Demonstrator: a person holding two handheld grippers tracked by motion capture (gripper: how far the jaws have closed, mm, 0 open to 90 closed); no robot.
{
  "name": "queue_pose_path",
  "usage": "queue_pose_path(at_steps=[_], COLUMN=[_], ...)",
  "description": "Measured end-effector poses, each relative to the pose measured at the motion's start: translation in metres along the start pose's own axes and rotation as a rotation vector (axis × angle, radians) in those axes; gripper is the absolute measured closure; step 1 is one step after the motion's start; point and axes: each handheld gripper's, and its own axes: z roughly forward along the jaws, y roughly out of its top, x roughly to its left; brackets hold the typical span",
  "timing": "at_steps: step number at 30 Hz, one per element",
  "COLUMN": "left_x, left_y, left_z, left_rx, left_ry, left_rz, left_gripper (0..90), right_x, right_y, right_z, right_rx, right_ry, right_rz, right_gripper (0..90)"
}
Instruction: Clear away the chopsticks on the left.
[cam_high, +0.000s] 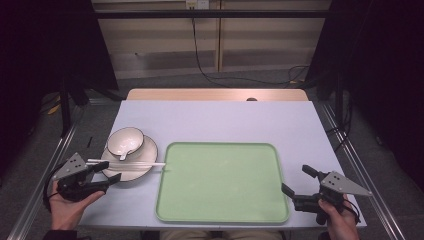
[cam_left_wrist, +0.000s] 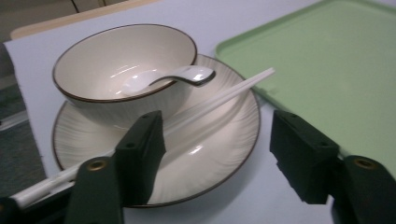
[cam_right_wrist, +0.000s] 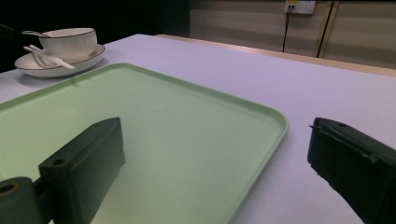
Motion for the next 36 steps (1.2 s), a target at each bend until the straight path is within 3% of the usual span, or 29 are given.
queue_pose_path(at_steps=[2, 3, 6, 9, 11, 15, 16, 17, 19, 21, 33, 36], left_x=[0.004, 0.005, 0.009, 0.012, 0.015, 0.019, 0.020, 0.019, 0.020, 0.023, 0.027, 0.027], left_y=[0.001, 0.002, 0.003, 0.005, 0.006, 0.008, 0.008, 0.008, 0.007, 0.005, 0.004, 0.003], left_z=[0.004, 0.005, 0.010, 0.014, 0.015, 0.020, 0.021, 0.023, 0.026, 0.028, 0.034, 0.034], left_rx=[0.010, 0.025, 0.042, 0.071, 0.078, 0.091, 0.093, 0.093, 0.112, 0.108, 0.154, 0.137], left_ry=[-0.015, 0.006, -0.014, 0.003, 0.009, 0.019, 0.027, 0.022, 0.027, 0.011, 0.012, -0.005], left_rz=[-0.012, -0.001, 0.010, 0.039, 0.034, 0.071, 0.096, 0.084, 0.118, 0.107, 0.131, 0.124], left_gripper=[42.1, 43.0, 52.1, 54.6, 54.9, 56.0, 56.8, 56.8, 57.6, 58.2, 60.9, 60.5], right_x=[0.000, 0.000, 0.000, 0.000, 0.000, 0.000, 0.000, 0.000, 0.000, 0.000, -0.001, -0.001], right_y=[0.000, 0.000, -0.001, -0.001, -0.001, -0.001, -0.001, -0.001, -0.001, -0.001, -0.002, -0.002], right_z=[0.000, 0.001, 0.001, 0.001, 0.001, 0.001, 0.001, 0.001, 0.001, 0.001, 0.002, 0.002], right_rx=[0.003, 0.007, 0.012, 0.014, 0.014, 0.017, 0.016, 0.015, 0.008, 0.006, 0.022, 0.021], right_ry=[-0.006, -0.002, -0.007, -0.008, -0.007, -0.004, -0.005, -0.005, -0.008, -0.010, -0.003, -0.002], right_rz=[-0.002, -0.003, -0.014, -0.014, -0.010, -0.011, -0.009, -0.008, -0.009, -0.005, 0.002, -0.001], right_gripper=[4.1, 4.1, 4.1, 4.1, 4.1, 4.1, 4.1, 4.1, 4.1, 4.1, 4.1, 4.1])
